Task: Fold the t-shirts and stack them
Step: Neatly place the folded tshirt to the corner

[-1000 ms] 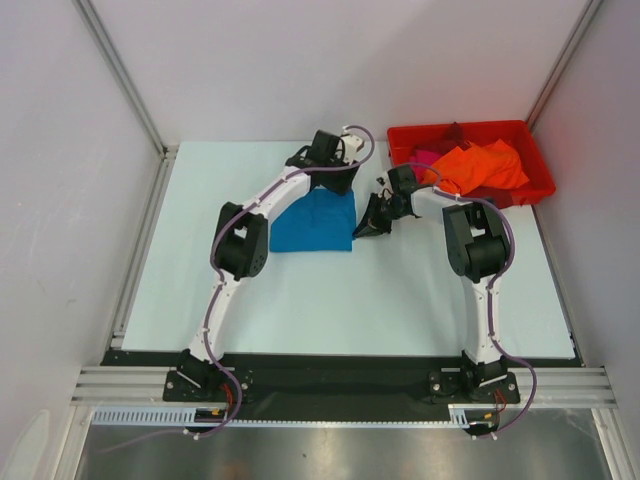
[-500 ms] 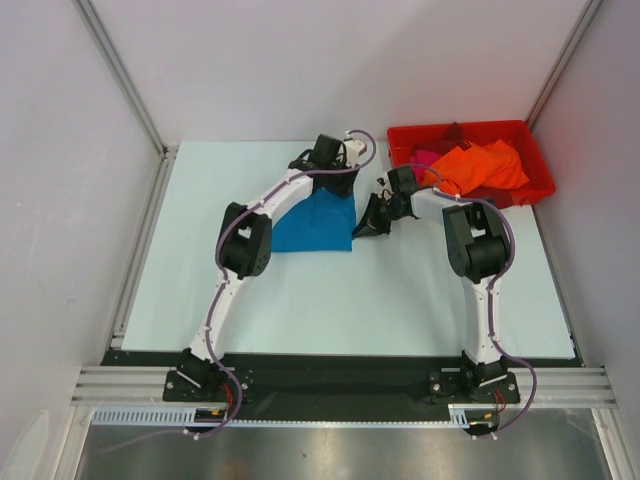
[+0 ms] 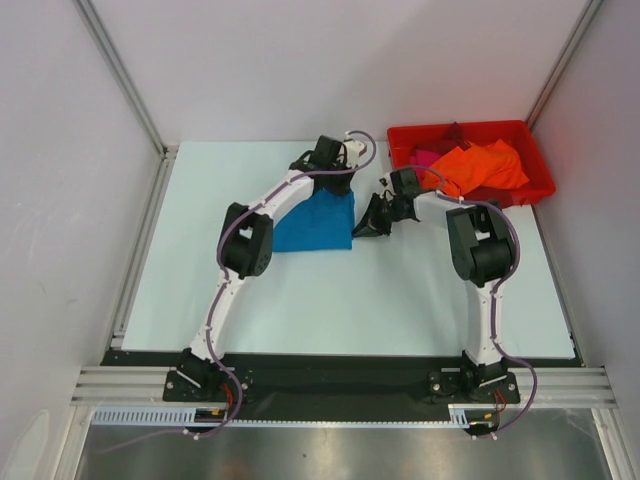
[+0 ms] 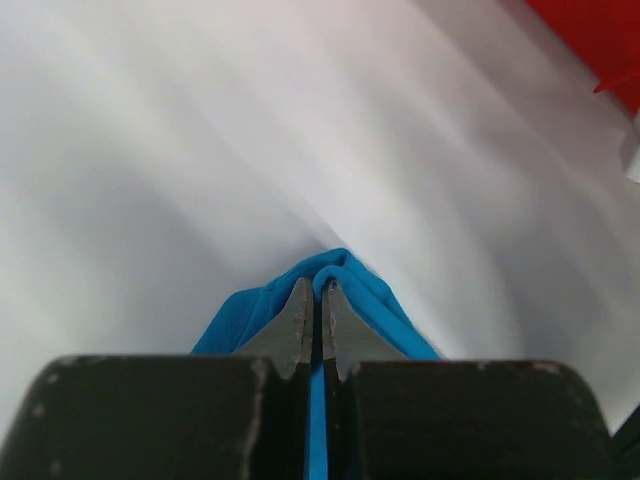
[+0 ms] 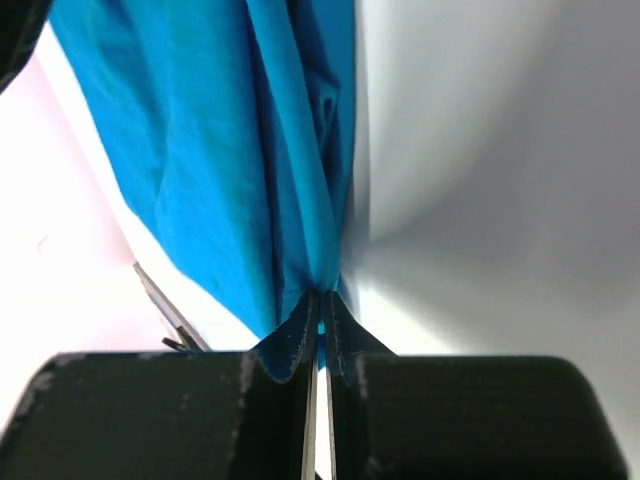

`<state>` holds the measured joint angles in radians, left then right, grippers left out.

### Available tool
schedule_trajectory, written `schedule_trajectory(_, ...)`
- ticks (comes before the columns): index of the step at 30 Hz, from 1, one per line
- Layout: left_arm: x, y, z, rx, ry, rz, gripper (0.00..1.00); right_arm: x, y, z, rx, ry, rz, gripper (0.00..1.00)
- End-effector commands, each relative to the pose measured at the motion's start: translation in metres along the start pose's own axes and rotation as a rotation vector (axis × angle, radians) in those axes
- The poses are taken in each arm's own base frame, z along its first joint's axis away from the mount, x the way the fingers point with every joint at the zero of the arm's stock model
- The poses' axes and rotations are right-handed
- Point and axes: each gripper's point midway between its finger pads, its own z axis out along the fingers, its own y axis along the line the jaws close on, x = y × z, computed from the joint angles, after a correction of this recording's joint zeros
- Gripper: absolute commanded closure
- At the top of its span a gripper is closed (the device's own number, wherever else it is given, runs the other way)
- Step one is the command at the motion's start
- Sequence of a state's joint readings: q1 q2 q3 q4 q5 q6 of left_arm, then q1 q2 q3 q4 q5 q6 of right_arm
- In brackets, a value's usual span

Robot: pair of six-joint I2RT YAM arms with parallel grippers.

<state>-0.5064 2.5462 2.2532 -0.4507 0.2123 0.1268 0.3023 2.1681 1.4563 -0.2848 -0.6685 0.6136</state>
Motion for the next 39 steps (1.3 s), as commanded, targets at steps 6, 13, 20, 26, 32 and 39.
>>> schedule_trajectory(6,-0.074,-0.003,-0.047,-0.029,-0.197,-0.023,1.00,-0.003,0.033,-0.021,-0.125,-0.046,0.006,1.00)
schedule_trajectory(13,-0.074,-0.003,-0.045,-0.033,-0.205,-0.068,1.00,0.014,0.023,0.000,-0.160,0.023,0.043,1.00)
schedule_trajectory(20,-0.071,-0.004,-0.032,-0.018,-0.203,-0.106,1.00,0.035,0.004,0.014,-0.144,0.076,0.057,1.00)
schedule_trajectory(26,-0.065,-0.002,-0.018,-0.020,-0.203,-0.117,0.99,0.048,-0.012,0.019,-0.116,0.109,0.054,1.00)
schedule_trajectory(32,-0.059,0.002,-0.008,-0.030,-0.192,-0.121,1.00,0.035,-0.019,0.015,-0.058,0.091,0.032,0.86)
schedule_trajectory(39,-0.062,0.010,-0.012,-0.037,-0.204,-0.168,0.62,0.013,-0.001,-0.003,-0.048,0.049,0.008,0.59)
